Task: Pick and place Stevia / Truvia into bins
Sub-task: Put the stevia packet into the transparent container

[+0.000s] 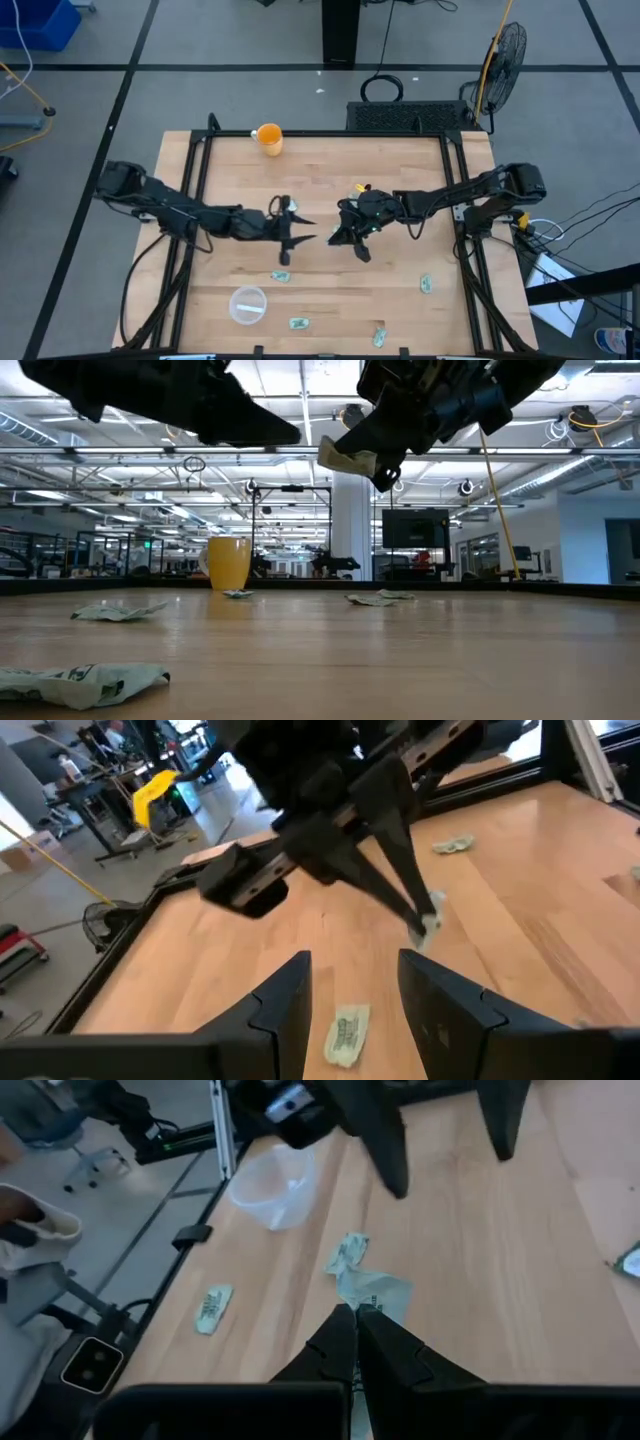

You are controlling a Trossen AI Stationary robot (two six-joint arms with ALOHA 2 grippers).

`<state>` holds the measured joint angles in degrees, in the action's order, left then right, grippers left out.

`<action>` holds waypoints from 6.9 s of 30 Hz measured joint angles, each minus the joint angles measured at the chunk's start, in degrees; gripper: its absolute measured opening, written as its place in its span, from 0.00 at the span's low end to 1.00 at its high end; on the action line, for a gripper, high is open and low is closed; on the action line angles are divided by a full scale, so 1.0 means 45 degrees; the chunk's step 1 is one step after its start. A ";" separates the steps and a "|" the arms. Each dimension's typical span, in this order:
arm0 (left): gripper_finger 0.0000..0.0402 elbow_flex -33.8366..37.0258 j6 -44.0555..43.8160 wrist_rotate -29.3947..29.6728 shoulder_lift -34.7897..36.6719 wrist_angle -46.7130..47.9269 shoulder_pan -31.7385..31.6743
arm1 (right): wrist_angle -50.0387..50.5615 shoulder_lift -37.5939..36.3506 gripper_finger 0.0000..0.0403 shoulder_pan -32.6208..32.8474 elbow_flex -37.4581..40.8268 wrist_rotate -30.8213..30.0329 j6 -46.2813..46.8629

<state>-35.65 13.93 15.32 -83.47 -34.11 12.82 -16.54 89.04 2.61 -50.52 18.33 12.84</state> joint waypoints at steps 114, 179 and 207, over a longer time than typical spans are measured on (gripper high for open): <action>0.07 -0.2609 -1.7461 -0.5191 -0.0023 1.4869 0.5906 | 0.0968 -0.0002 0.34 0.0024 0.0015 -0.0103 -0.1015; 0.21 -0.2616 -0.4387 -0.1052 -0.0921 1.2194 -0.4103 | 0.0974 -0.0002 0.33 0.0015 0.0423 -0.0103 -0.1107; 0.21 -0.2601 -0.3789 -0.1067 -0.2621 1.1172 -0.5537 | 0.0968 -0.0002 0.33 0.0010 0.0578 -0.0103 -0.1388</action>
<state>-47.35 -3.11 10.52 -95.26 16.16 -12.10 -12.19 89.03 2.66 -47.92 17.87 6.60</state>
